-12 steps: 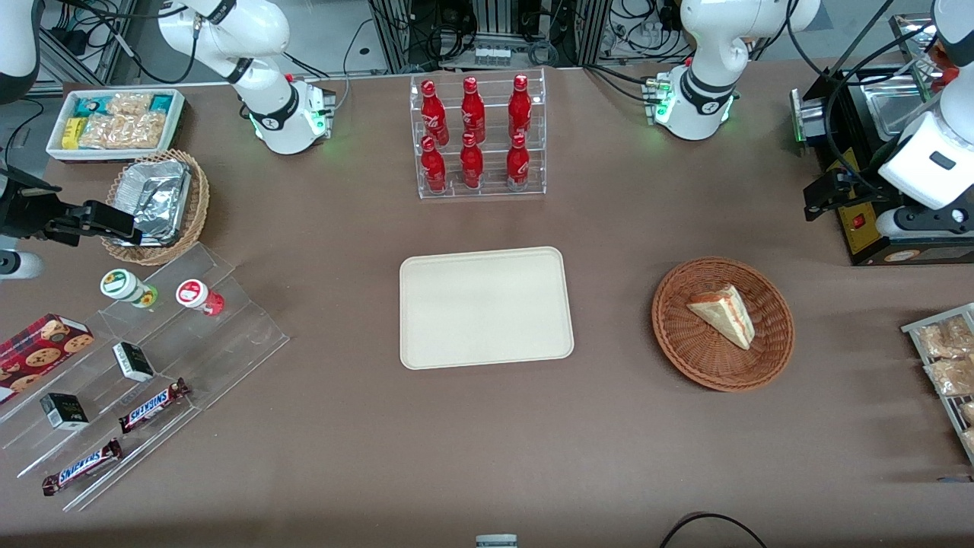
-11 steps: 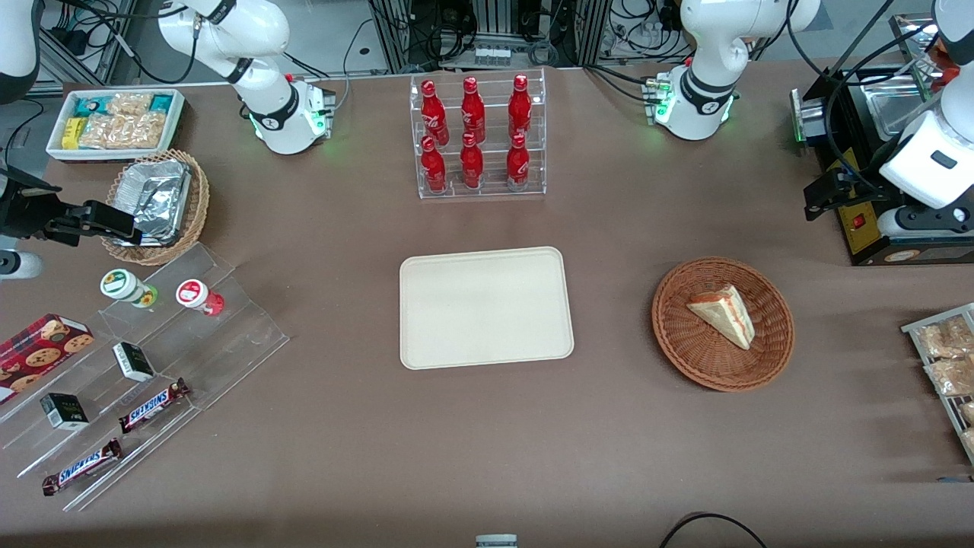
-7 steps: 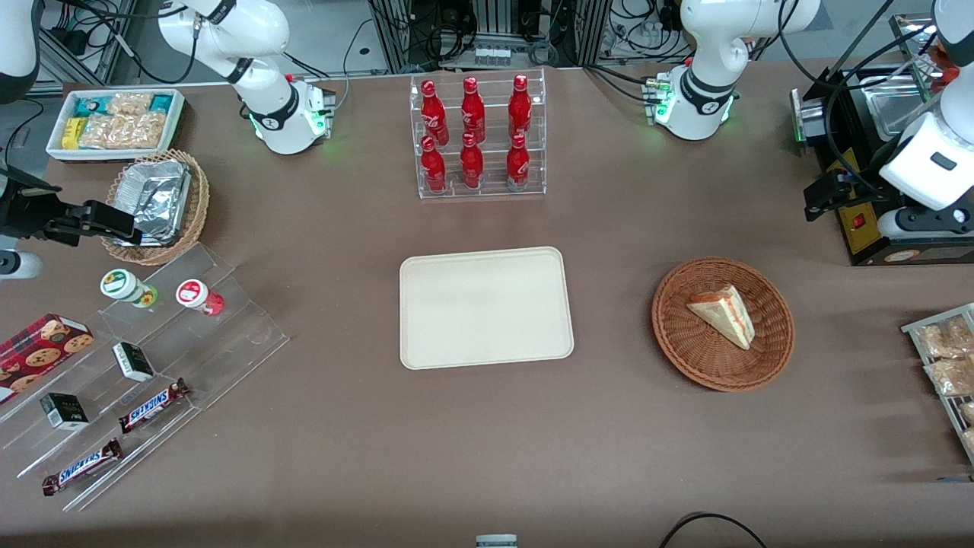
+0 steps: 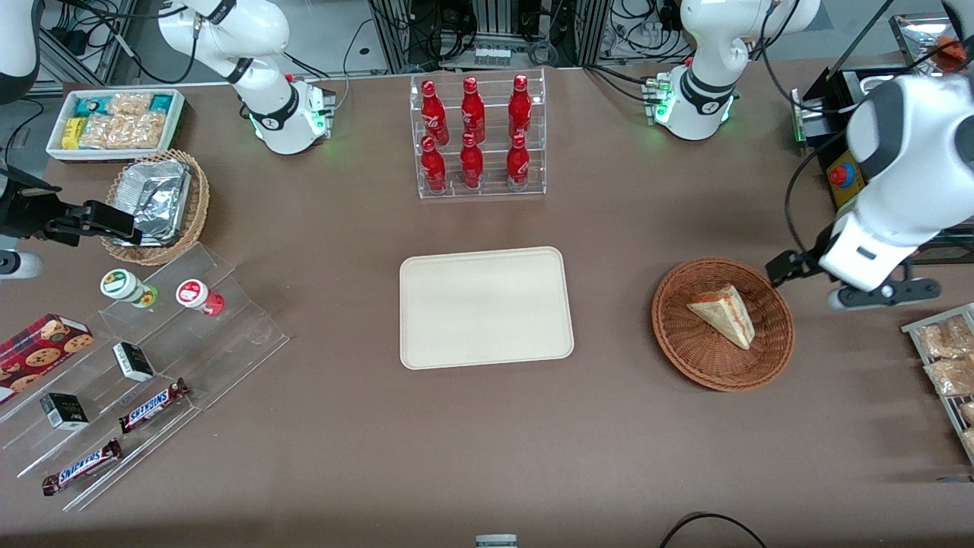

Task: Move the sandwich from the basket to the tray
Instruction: 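Move the left gripper down over the wrapped sandwich in the wicker basket, then close the left gripper on the sandwich's crust edge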

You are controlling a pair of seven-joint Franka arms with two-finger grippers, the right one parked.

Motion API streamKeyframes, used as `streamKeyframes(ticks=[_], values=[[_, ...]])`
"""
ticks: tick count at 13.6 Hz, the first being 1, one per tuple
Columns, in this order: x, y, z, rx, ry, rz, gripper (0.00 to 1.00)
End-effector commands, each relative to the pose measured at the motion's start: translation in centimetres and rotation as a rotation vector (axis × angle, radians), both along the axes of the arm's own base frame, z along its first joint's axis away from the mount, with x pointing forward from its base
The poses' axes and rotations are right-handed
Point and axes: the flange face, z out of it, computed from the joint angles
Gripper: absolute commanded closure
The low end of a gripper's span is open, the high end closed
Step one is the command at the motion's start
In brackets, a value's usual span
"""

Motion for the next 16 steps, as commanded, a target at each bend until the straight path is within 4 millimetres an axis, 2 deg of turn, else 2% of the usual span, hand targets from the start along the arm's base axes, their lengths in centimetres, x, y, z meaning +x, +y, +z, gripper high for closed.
streamKeyframes(ticks=[1,4,9,12,14,16], values=[[-0.2,0.3,-4.3,0.006,-0.024,0.167,0.0],[0.7,0.1,-8.1,0.003,-0.015,0.311,0.0],[-0.2,-0.9,-13.1,-0.015,-0.042,0.46,0.0],[-0.6,-1.1,-14.9,-0.013,-0.02,0.492,0.0],[-1.1,-2.5,-16.2,-0.009,-0.006,0.479,0.0],[-1.8,-2.4,-17.3,-0.006,0.008,0.48,0.0]])
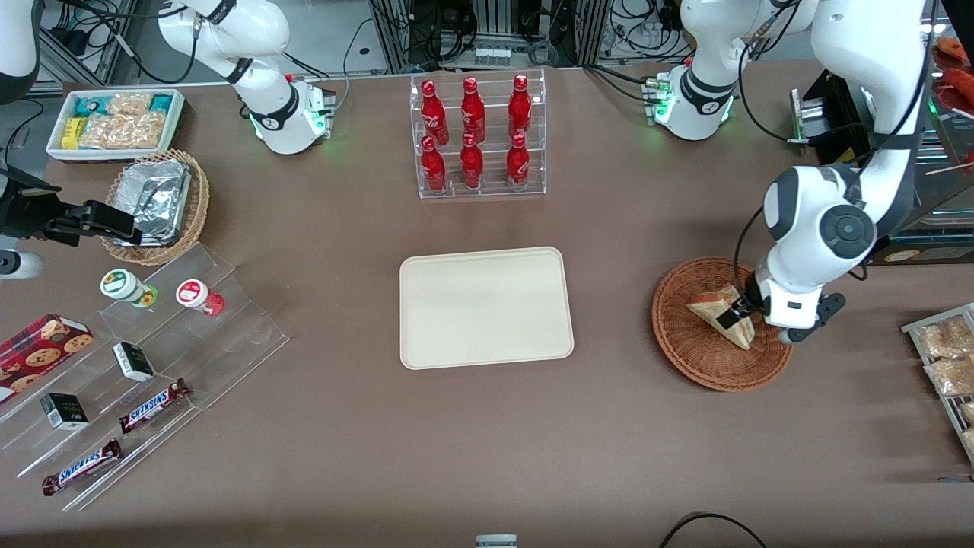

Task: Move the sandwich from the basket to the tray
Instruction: 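Close the left gripper on the sandwich's crust edge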

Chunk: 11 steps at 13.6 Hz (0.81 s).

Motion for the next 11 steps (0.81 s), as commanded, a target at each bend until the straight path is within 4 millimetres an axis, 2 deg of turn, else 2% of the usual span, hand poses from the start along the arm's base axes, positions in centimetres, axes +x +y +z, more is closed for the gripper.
streamKeyframes(ticks=[1,4,5,6,7,8,9,11], values=[[-0.9,-0.4,-1.2,0.005,-0.004,0.012,0.0],[-0.9,-0.4,-2.2,0.006,0.006,0.012,0.0],[-1.0,-0.3,-2.8,0.007,0.015,0.014,0.06],[-1.0,-0.3,-3.0,0.007,0.018,0.021,0.31],[-1.0,-0.3,-3.2,0.009,0.021,0.028,0.63],[-1.1,-0.3,-3.3,0.01,0.024,0.026,0.85],[-1.0,-0.3,-3.3,0.01,0.024,0.026,1.0],[-0.2,-0.4,-2.0,0.01,0.012,0.025,1.0]])
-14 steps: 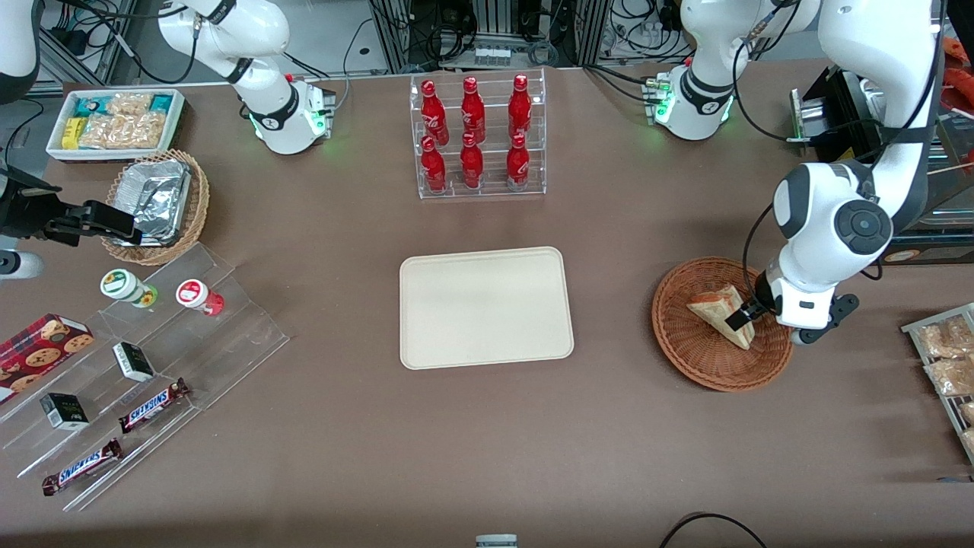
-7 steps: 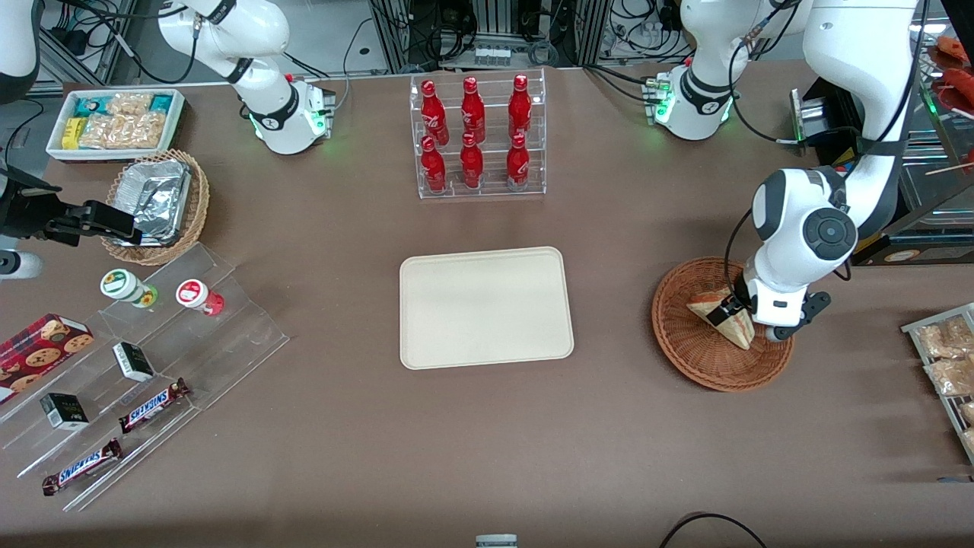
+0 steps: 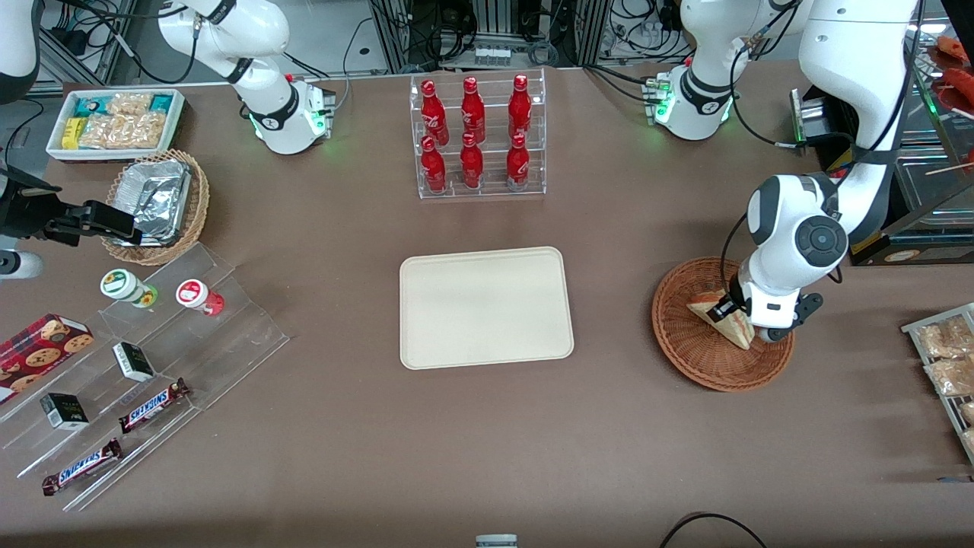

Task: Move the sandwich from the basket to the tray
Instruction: 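Lift the sandwich and carry it with the left gripper over the tray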

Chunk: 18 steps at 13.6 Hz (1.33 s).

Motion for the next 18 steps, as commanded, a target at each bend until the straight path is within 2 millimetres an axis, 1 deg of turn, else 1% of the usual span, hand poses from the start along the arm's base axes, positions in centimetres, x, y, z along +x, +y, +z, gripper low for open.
streamKeyframes(ticks=[1,2,5,6,7,8,10,12,13,14,15,17,18], values=[[1.3,-0.1,2.4,0.013,-0.011,0.009,1.0],[2.2,-0.3,4.3,0.021,0.013,0.0,1.0],[4.4,-4.1,10.7,0.084,0.07,-0.085,1.0],[4.9,-6.0,12.8,0.089,0.068,-0.108,1.0],[5.2,-7.9,14.5,0.086,0.057,-0.13,1.0],[5.3,-10.7,16.1,0.078,0.031,-0.157,1.0],[4.5,-16.1,17.2,0.072,0.008,-0.237,1.0],[3.4,-21.6,17.8,0.035,-0.007,-0.307,1.0],[3.2,-23.7,17.4,0.009,-0.005,-0.327,1.0],[3.1,-26.2,17.2,-0.006,-0.011,-0.354,1.0],[2.8,-29.7,16.3,-0.009,-0.012,-0.399,1.0],[2.6,-34.5,14.4,-0.015,-0.013,-0.457,1.0],[2.1,-36.7,13.4,-0.031,-0.008,-0.48,1.0]])
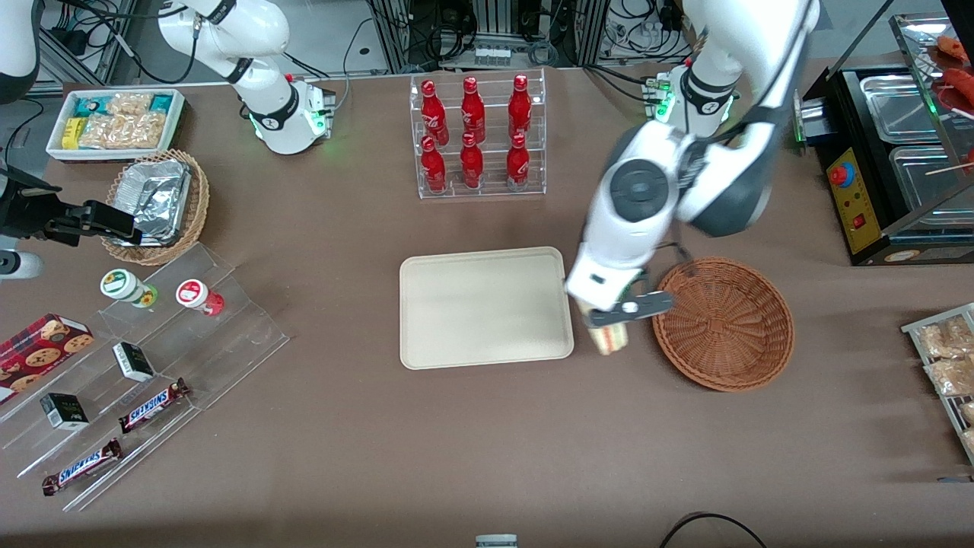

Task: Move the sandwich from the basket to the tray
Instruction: 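Lift the sandwich and carry it with the left gripper over the tray, then lower the sandwich onto the tray and open the left gripper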

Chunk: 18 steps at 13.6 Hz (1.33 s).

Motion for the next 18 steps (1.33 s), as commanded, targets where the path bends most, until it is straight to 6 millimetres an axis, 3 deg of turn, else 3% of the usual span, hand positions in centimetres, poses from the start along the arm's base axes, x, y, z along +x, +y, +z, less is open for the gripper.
streamKeyframes(ticks=[1,5,8,11,15,16,17,18], values=[[0.4,-5.3,-2.4,-0.029,0.019,-0.037,1.0],[-2.4,-11.7,-7.3,-0.083,-0.004,-0.12,1.0],[-4.6,-14.7,-11.2,-0.079,0.002,-0.175,1.0],[-6.0,-16.1,-14.2,-0.058,0.019,-0.213,1.0],[-7.0,-16.6,-15.8,-0.04,0.038,-0.23,1.0],[-7.4,-16.8,-16.1,-0.035,0.042,-0.235,0.96],[-7.9,-17.1,-16.3,-0.032,0.046,-0.241,0.53],[-7.8,-17.1,-16.2,-0.03,0.042,-0.245,0.03]])
